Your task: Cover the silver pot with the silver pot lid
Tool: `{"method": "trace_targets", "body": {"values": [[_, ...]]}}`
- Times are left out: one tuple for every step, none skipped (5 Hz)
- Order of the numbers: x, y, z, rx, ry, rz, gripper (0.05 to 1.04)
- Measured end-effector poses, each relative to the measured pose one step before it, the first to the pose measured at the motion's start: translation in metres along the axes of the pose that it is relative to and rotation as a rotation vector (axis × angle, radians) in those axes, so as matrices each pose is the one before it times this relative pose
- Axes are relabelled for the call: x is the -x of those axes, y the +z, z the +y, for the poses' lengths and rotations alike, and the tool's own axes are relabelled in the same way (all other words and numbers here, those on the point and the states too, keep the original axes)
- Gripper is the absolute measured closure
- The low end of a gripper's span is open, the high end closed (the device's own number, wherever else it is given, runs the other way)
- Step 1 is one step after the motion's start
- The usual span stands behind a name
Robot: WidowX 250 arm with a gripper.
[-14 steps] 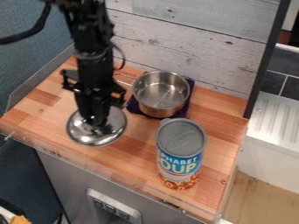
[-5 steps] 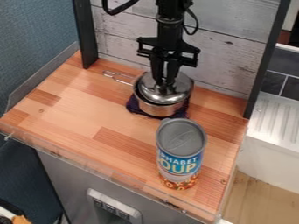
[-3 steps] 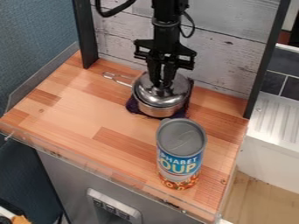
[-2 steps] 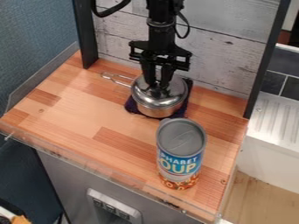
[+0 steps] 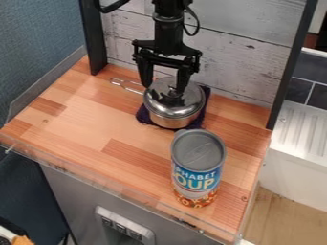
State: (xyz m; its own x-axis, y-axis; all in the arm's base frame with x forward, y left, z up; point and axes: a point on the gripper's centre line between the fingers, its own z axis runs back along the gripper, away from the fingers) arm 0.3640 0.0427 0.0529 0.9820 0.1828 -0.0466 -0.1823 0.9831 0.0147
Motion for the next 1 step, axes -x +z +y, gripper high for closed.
{"method": "trace_targets", "body": {"values": [[0.00089,0.02425,-0.00101,0.0118,-0.0068,-0.0484,0.075]]}}
